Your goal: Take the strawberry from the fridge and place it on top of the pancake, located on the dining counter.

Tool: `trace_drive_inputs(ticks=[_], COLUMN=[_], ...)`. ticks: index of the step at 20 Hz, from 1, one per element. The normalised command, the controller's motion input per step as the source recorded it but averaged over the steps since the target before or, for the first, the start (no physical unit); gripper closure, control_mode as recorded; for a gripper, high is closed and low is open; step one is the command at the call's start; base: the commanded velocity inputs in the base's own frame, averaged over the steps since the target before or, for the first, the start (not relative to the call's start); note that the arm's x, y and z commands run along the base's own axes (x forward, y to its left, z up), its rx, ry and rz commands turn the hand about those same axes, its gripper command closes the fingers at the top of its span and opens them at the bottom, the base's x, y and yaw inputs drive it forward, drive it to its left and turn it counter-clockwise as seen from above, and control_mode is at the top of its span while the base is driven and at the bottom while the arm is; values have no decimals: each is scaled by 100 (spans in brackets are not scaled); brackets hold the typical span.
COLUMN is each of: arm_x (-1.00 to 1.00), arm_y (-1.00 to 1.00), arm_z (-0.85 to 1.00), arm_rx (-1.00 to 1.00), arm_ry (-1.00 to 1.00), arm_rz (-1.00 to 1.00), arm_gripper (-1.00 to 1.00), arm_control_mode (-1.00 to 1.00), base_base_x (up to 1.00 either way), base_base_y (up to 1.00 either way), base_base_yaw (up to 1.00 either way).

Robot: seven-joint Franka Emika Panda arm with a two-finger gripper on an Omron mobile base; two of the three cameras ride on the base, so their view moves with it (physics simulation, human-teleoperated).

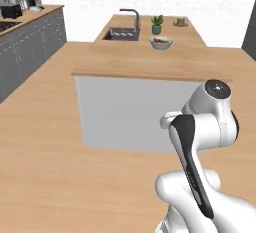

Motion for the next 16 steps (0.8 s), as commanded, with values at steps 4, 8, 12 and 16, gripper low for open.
trace_drive_inputs(ticks=[4, 8, 12, 16], arm_x=[0, 0, 0, 0], arm_y=[0, 0, 0, 0], arm_z=[0, 0, 0, 0], arm_rx=[0, 0, 0, 0], arm_ry=[0, 0, 0, 0], arm_rz=[0, 0, 0, 0], arm_gripper=[100, 100, 100, 100], arm_control_mode=[100, 100, 100, 100], base_base_x=[47, 56, 53, 47], base_base_y=[-100, -100, -100, -100], base_base_yaw=[6, 10, 12, 14])
